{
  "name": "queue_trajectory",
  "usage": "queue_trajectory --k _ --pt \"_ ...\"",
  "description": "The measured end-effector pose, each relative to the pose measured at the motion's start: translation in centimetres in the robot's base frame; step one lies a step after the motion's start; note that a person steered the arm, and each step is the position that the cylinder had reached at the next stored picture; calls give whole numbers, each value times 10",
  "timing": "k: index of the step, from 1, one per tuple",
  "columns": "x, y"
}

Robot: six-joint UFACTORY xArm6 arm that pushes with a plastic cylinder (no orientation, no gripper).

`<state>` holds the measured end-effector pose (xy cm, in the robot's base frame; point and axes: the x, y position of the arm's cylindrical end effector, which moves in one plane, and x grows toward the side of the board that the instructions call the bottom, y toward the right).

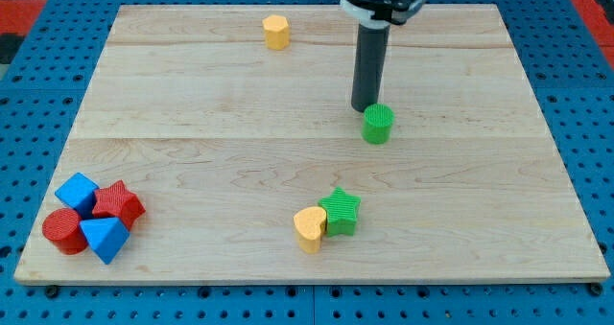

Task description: Push green circle into green star

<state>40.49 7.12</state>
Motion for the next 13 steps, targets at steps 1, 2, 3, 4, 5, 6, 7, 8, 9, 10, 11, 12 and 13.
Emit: queue_trajectory --k 1,2,3,4,5,6,7,8,9,10,11,12,13 --pt "17 16" --pt "32 31" --pt "56 42" --pt "71 62" --pt "99 63" --pt "129 63" --pt "133 80" --pt "141 98" --pt "166 83" --pt "170 55" --pt "167 49" --pt "148 58" --pt "133 61"
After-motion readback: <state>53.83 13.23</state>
